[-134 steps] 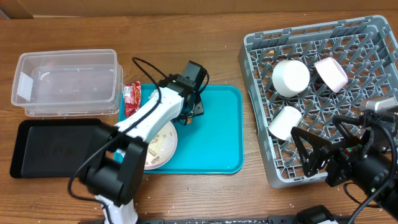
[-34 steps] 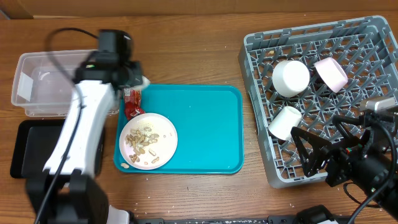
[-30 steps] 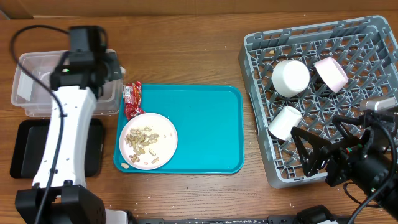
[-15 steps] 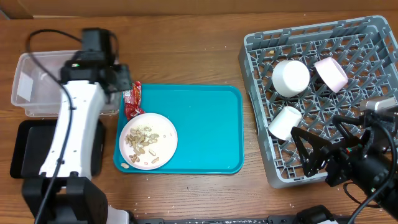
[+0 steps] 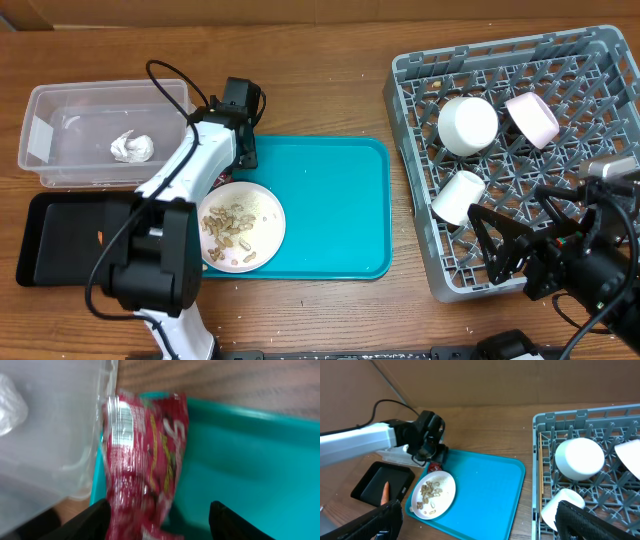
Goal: Sort waste into correct bins and load items into the dishwasher
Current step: 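Grasp the red snack wrapper with the left gripper, then drop the red wrapper into the clear plastic bin with the left gripper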
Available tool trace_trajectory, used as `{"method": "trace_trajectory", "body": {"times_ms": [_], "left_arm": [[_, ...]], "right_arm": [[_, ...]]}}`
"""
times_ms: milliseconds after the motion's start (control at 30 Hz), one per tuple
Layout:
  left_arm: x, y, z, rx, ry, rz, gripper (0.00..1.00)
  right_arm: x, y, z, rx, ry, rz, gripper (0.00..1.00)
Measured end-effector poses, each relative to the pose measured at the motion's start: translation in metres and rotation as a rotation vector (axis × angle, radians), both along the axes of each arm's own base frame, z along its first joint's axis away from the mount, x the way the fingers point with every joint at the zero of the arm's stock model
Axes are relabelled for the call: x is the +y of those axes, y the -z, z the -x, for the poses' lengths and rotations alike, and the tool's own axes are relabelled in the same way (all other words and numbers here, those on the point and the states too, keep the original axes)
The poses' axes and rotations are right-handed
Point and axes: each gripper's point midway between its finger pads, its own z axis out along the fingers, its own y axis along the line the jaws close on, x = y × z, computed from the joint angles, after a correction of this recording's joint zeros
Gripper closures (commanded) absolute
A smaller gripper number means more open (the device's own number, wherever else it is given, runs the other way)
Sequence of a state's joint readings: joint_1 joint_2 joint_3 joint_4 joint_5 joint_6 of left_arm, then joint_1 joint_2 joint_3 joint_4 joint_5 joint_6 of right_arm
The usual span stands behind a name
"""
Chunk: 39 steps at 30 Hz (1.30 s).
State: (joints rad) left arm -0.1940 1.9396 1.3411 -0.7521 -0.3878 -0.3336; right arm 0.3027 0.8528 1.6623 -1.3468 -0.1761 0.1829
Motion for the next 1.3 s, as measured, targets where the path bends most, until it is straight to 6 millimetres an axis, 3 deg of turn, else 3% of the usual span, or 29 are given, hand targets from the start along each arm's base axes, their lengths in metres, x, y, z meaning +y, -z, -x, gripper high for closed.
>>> {"method": "trace_trajectory", "body": {"times_ms": [67, 100, 133, 233, 333, 367, 400, 433, 533, 633, 667, 800, 967, 1067, 1133, 1300], "left_arm": [[0.002, 0.007, -0.004, -0.009, -0.011, -0.012, 0.46], [0.002, 0.009, -0.005, -0.006, -0.012, -0.017, 0.66], [0.003, 0.012, -0.005, -0.001, -0.012, -0.021, 0.76], [0.004, 0.017, -0.006, -0.002, -0.023, -0.028, 0.94], [0.005, 0.017, -0.006, -0.002, -0.023, -0.032, 0.96], [0.005, 0.017, -0.006, 0.000, -0.025, -0.033, 0.83], [0.005, 0.017, -0.005, 0.003, -0.024, -0.033, 0.53], [0.005, 0.018, -0.004, 0.009, -0.023, -0.035, 0.47], [0.006, 0.018, -0.002, 0.020, -0.019, -0.039, 0.45], [0.006, 0.018, -0.002, 0.021, -0.019, -0.042, 0.49], [0.006, 0.019, -0.001, 0.023, -0.019, -0.042, 0.54], [0.006, 0.027, -0.001, 0.039, -0.020, -0.046, 0.96], [0.006, 0.031, 0.003, 0.074, -0.013, -0.048, 0.96], [0.002, 0.018, 0.001, 0.096, -0.008, -0.027, 0.96], [-0.003, -0.002, -0.008, 0.083, -0.002, -0.005, 0.96], [-0.007, -0.092, -0.037, -0.102, 0.008, 0.041, 0.96]], "right_arm": [[0.000, 0.000, 0.000, 0.000, 0.000, 0.000, 0.00], [0.000, 0.000, 0.000, 0.000, 0.001, 0.001, 0.00], [0.000, 0.000, 0.000, 0.000, 0.000, 0.000, 0.00], [0.000, 0.000, 0.000, 0.000, 0.000, 0.000, 0.00], [0.000, 0.000, 0.000, 0.000, 0.000, 0.000, 0.00], [0.000, 0.000, 0.000, 0.000, 0.000, 0.000, 0.00], [0.000, 0.000, 0.000, 0.000, 0.000, 0.000, 0.00], [0.000, 0.000, 0.000, 0.000, 0.000, 0.000, 0.00], [0.000, 0.000, 0.000, 0.000, 0.000, 0.000, 0.00], [0.000, 0.000, 0.000, 0.000, 0.000, 0.001, 0.00], [0.000, 0.000, 0.000, 0.000, 0.001, 0.001, 0.00], [0.000, 0.000, 0.000, 0.000, 0.000, 0.000, 0.00], [0.000, 0.000, 0.000, 0.000, 0.000, 0.000, 0.00], [0.000, 0.000, 0.000, 0.000, 0.000, 0.001, 0.00], [0.000, 0.000, 0.000, 0.000, 0.000, 0.000, 0.00], [0.000, 0.000, 0.000, 0.000, 0.000, 0.001, 0.00]]}}
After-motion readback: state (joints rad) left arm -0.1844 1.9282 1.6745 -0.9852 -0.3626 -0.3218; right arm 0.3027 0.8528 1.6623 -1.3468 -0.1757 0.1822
